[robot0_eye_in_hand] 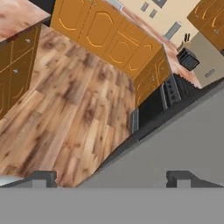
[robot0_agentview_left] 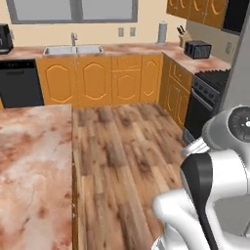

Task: Place the chicken drumstick on the counter behind the older chicken drumstick on the same shelf of the fridge to maintain FIFO order. Close the fridge door when finished.

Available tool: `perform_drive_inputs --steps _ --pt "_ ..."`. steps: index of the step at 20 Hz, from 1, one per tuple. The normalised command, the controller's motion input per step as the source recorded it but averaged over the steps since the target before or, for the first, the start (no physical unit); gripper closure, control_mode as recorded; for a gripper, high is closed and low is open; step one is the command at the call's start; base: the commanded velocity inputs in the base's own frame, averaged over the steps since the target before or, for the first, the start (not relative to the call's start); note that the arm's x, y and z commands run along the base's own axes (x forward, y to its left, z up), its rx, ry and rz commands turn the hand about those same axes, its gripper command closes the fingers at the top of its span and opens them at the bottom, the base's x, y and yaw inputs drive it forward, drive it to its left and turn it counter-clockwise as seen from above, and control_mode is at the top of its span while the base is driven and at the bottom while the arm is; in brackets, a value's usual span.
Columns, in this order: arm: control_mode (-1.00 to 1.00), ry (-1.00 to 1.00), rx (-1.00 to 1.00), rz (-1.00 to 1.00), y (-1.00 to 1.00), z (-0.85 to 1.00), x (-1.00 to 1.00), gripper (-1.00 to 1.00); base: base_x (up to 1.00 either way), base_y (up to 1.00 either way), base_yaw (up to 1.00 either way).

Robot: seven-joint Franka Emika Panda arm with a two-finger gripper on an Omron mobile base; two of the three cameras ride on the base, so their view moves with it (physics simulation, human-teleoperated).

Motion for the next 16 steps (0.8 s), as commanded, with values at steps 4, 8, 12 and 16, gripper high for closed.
perform_drive_inputs --steps 4,8,12,16 --pt "1.0 0.0 0.0 0.0 0.0 0.0 0.0 -1.0 0.91 0.55 0.02" --pt "1.0 0.0 0.0 0.0 0.0 0.0 0.0 -1.0 0.95 0.63 -0.08" --pt "1.0 0.0 0.0 0.0 0.0 0.0 0.0 -1.0 0.86 0.46 -0.33" --pt "1.0 0.0 0.0 0.0 0.0 0.0 0.0 -1.0 0.74 0.28 -0.56"
